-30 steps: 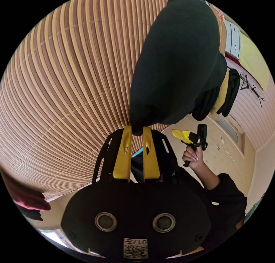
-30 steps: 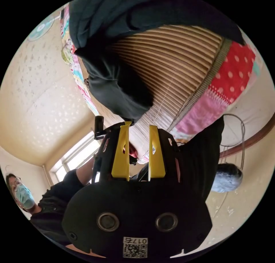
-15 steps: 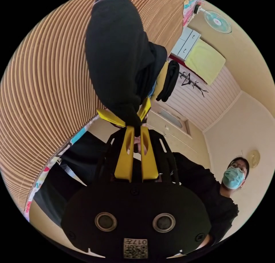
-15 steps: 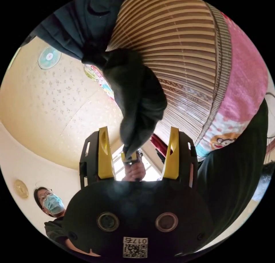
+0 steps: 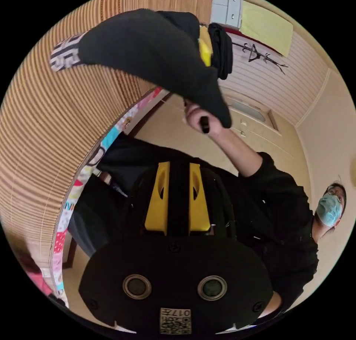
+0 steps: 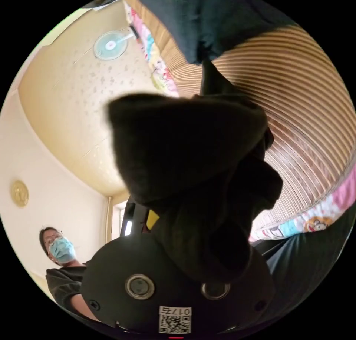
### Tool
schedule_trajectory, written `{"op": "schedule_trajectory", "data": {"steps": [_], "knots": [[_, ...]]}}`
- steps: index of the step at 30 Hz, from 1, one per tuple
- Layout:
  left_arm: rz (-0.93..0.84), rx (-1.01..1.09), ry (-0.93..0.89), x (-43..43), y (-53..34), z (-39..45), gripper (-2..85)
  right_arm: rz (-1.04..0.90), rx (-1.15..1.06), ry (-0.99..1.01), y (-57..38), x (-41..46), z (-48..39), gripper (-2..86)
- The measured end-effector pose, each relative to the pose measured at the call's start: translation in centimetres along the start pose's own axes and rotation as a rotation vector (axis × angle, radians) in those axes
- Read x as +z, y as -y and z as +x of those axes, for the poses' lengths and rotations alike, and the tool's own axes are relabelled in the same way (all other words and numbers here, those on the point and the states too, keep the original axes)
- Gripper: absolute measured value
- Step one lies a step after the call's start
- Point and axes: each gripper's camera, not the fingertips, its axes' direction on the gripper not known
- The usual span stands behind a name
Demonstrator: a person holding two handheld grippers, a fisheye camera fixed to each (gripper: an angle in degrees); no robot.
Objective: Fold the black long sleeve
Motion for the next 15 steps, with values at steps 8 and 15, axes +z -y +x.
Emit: {"op": "schedule_trajectory", "data": {"steps": [8,15], "knots": [[0.440,-0.322,0.011,1.0,-12.1,-5.9,7.9,-0.207,-0.410,-0.043,7.4,-5.1,-17.4,14.1],[0.819,-0.546,-0.180,9.0,-20.3,-11.1,7.6,-0.093,-0.642,-0.178,12.1,-17.7,-28.4,9.6]]}}
